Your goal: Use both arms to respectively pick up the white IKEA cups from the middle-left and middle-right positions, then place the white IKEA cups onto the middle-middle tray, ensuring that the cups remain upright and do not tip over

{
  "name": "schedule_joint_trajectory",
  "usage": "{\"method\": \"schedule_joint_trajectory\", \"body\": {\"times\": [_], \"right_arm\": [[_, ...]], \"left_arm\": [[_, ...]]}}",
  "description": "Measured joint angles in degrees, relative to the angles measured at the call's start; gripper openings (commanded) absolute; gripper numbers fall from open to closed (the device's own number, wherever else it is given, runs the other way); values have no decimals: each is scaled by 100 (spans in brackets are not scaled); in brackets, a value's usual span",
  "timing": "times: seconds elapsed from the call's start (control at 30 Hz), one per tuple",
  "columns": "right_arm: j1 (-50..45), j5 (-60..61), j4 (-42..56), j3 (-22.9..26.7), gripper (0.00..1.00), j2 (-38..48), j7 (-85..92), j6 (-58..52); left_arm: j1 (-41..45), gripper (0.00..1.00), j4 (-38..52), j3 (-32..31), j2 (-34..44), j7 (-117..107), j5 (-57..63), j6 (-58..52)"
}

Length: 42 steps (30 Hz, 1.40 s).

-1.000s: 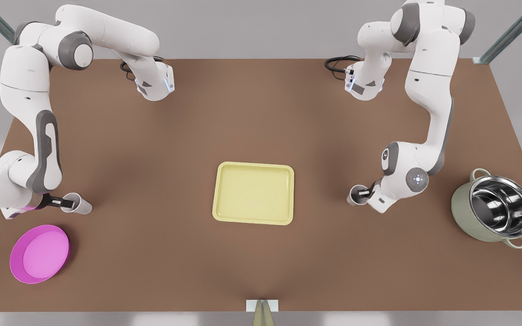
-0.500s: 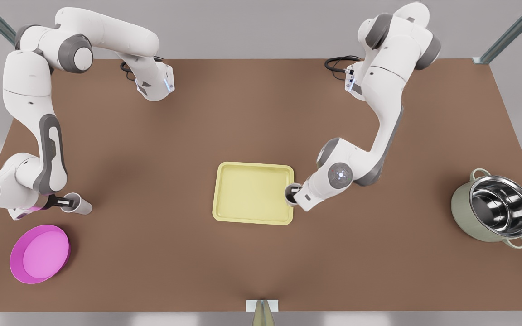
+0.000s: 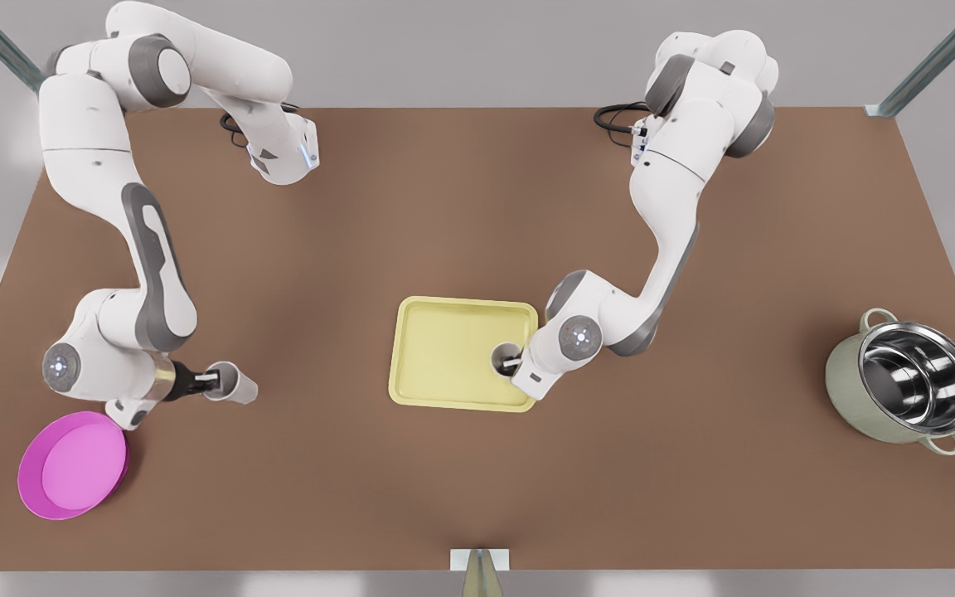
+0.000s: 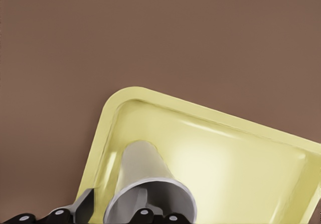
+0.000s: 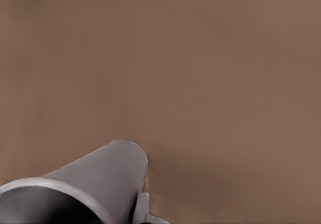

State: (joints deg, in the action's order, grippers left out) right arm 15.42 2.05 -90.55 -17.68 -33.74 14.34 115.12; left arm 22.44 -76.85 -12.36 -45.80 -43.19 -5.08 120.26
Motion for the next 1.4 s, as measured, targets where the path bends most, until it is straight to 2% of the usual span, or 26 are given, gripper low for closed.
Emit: {"method": "schedule_joint_trajectory", "body": {"times": [0.03, 0.07, 0.17, 0.37, 0.47, 0.57, 0.6, 0.67, 0.73, 0.8, 0.83, 0.87, 0.9, 1.2, 1.4], "right_arm": [[-337, 10, -7, -32, 21, 58, -80, 7], [-669, 11, -21, -50, 21, 92, -181, 40], [-1544, -85, -57, -44, 21, 152, -560, 229], [-2631, -444, -208, -40, 21, 98, -1520, 699], [-3023, -496, -170, -34, 21, -194, -1981, 1024], [-3168, -512, -160, -33, 21, -429, -2383, 1314], [-3177, -514, -161, -33, 21, -477, -2503, 1395], [-3172, -508, -178, -36, 21, -520, -2723, 1522], [-3164, -491, -197, -39, 21, -553, -2920, 1609], [-3158, -479, -192, -40, 21, -646, -3096, 1669], [-3153, -480, -185, -41, 42, -665, -3181, 1691], [-3144, -497, -176, -41, 94, -674, -3273, 1706], [-3138, -533, -172, -39, 100, -679, -3375, 1717], [-3108, -668, -178, -33, 100, -575, -4203, 1716], [-2846, -510, -202, -64, 100, 250, -4276, 1113]], "left_arm": [[-1, 88, -1, 0, -7, -64, -2, 19], [-2, 100, -1, -1, -18, -125, -2, 35], [-9, 100, -1, -1, -31, -300, 18, 61], [-83, 100, -25, -2, 166, -640, 140, -71], [-511, 100, 239, -6, 989, -769, 148, -1022], [-1490, 100, 1517, -23, 1361, -569, 269, -2629], [-1832, 100, 1691, 15, 1533, -371, 351, -3100], [-1960, 100, 345, 411, 2840, 81, 606, -3590], [-1965, 100, -220, 561, 3261, 494, 764, -3828], [-1955, 100, -365, 592, 3347, 860, 856, -3982], [-1946, 100, -392, 596, 3336, 1031, 875, -4041], [-1948, 100, -406, 576, 3337, 1190, 873, -4093], [-1945, 100, -438, 550, 3333, 1341, 851, -4146], [-1967, 100, -481, 517, 3304, 2383, 716, -4329], [-1958, 100, -473, 517, 3317, 2835, 707, -4444]]}}
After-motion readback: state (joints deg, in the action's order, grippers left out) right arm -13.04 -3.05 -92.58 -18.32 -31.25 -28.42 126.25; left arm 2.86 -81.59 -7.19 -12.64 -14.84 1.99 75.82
